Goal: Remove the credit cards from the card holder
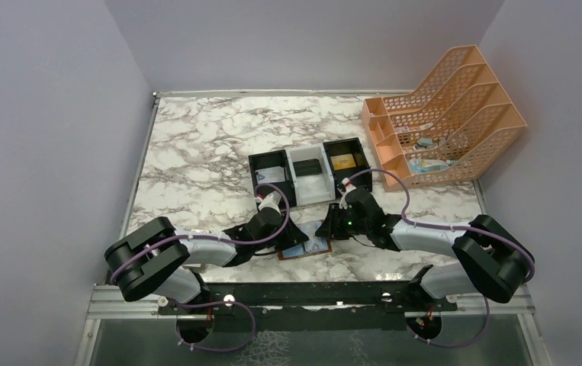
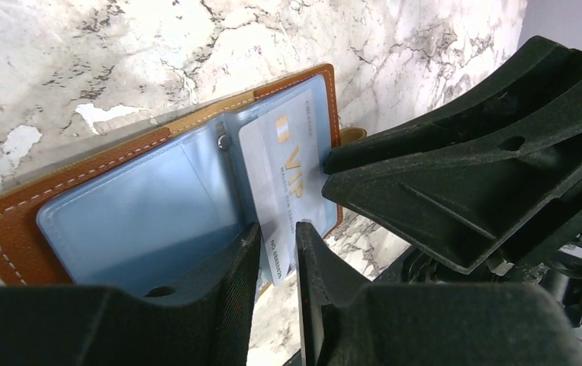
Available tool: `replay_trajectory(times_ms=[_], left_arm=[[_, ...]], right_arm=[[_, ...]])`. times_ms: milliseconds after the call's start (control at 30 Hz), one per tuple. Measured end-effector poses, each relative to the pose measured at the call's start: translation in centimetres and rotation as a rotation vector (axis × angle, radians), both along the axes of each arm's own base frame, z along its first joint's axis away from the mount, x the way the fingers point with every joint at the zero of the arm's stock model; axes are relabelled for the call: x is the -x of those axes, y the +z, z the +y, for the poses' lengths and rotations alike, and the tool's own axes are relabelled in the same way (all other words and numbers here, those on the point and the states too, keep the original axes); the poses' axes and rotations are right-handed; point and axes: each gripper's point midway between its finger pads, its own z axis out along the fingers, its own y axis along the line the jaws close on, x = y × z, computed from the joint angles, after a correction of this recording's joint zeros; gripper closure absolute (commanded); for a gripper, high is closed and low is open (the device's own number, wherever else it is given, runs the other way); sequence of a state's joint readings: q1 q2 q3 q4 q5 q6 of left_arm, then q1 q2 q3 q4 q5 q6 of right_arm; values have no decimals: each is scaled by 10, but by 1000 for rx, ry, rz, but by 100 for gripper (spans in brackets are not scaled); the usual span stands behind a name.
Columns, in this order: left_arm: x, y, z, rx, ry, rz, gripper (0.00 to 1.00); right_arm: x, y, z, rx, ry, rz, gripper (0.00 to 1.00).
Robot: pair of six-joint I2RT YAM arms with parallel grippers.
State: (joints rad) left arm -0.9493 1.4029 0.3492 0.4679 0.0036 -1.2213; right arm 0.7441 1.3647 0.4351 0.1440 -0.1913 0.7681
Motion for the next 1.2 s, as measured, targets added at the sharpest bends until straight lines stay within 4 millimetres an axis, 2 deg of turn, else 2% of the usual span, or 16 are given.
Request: replay_trajectory(times_ms=[200, 600, 700, 933, 1200], left_arm=[[-1, 4, -2, 30, 15, -1, 77], [-2, -6, 1, 24, 35, 17, 83], [-2, -8, 0, 23, 36, 20, 90], [-2, -8, 0, 29, 41, 23, 100], [-1, -4, 1, 46, 42, 12, 100]], right_arm=[[0, 0, 0, -9, -11, 3, 72], [0, 1, -1, -8, -16, -1, 72], [0, 1, -1, -8, -16, -1, 71], [0, 1, -2, -4, -18, -1, 71], [3, 2, -8, 34, -5, -4, 71]])
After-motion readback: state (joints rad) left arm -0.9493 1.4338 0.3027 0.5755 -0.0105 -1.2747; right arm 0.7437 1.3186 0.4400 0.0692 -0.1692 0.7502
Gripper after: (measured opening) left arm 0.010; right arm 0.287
